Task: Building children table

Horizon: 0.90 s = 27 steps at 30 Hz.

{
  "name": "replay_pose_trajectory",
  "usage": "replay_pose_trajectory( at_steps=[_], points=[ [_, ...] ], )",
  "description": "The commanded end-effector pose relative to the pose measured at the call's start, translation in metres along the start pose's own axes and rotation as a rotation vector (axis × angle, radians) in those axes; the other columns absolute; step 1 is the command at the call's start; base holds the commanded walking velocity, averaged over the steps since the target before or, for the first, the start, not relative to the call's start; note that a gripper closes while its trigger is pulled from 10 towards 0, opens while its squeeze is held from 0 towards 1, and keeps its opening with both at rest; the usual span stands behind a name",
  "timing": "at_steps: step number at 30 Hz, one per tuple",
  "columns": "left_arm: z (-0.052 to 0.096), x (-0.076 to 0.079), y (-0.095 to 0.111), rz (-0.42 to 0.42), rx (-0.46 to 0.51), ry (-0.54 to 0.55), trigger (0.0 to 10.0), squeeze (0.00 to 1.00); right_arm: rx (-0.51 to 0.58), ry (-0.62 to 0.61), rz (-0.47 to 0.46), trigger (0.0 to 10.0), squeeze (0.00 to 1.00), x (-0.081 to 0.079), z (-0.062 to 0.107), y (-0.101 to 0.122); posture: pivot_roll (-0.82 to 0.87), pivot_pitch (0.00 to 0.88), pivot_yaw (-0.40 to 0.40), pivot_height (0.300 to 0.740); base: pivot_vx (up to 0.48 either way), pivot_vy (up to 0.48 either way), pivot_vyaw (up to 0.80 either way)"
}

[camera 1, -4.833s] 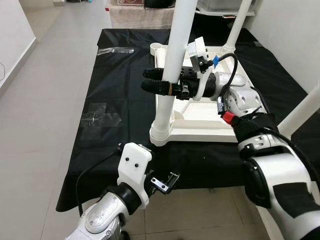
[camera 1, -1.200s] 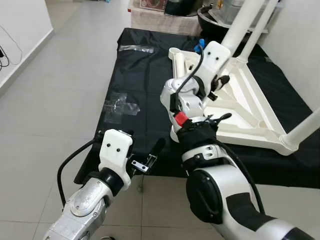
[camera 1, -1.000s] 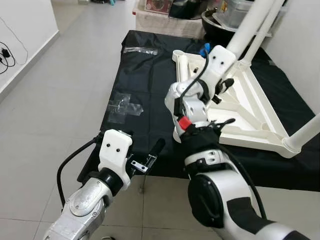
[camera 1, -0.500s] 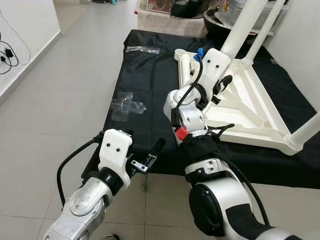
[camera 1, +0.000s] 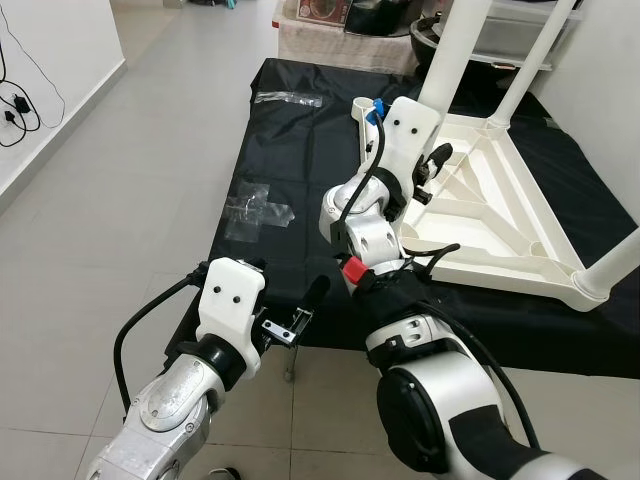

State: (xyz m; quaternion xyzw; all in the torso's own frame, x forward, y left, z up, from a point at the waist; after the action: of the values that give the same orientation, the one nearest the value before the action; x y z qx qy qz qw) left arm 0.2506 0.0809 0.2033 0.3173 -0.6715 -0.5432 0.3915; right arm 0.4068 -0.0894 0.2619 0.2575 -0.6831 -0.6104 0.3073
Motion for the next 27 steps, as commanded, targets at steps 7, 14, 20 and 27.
replay_pose_trajectory(
  at_steps=[7, 14, 20, 27],
  points=[
    [0.000, 0.000, -0.001, -0.006, -0.006, -0.005, 10.0, 0.00, -0.418, -0.034, 0.166, 10.0, 0.00, 0.010, 0.009, -0.111, 0.13, 0.236, -0.085, 0.740, 0.000, 0.000, 0.00],
    [-0.001, -0.001, -0.001, -0.010, -0.005, -0.007, 10.0, 0.00, -0.417, -0.116, 0.151, 10.0, 0.00, 0.019, 0.007, -0.107, 0.13, 0.236, -0.084, 0.740, 0.000, 0.000, 0.00],
    [-0.002, -0.003, 0.000, -0.015, -0.003, -0.002, 10.0, 0.00, -0.096, -0.008, -0.106, 10.0, 0.00, 0.008, -0.012, -0.006, 0.13, 0.223, -0.086, 0.740, 0.000, 0.000, 0.00],
    [-0.004, -0.004, -0.001, -0.018, 0.000, -0.004, 10.0, 0.00, 0.246, 0.048, -0.293, 10.0, 0.00, 0.033, -0.019, 0.082, 0.12, 0.200, -0.078, 0.740, 0.000, 0.000, 0.00]
  ],
)
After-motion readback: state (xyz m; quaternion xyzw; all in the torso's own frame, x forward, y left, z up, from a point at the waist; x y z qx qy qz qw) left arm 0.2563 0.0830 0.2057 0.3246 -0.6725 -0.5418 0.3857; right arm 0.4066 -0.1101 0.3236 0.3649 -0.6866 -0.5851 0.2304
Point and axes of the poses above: a point about 5 cm out from each wrist's last joint towards the gripper, its own z axis pointing back from the gripper into the wrist, its own y axis along the axis of the wrist's last joint, x = y × z, the point moved 4 cm from there along -z, pointing out of the wrist towards the gripper, and after that the axes turned 13 degrees about z, right-handed, at the moved point
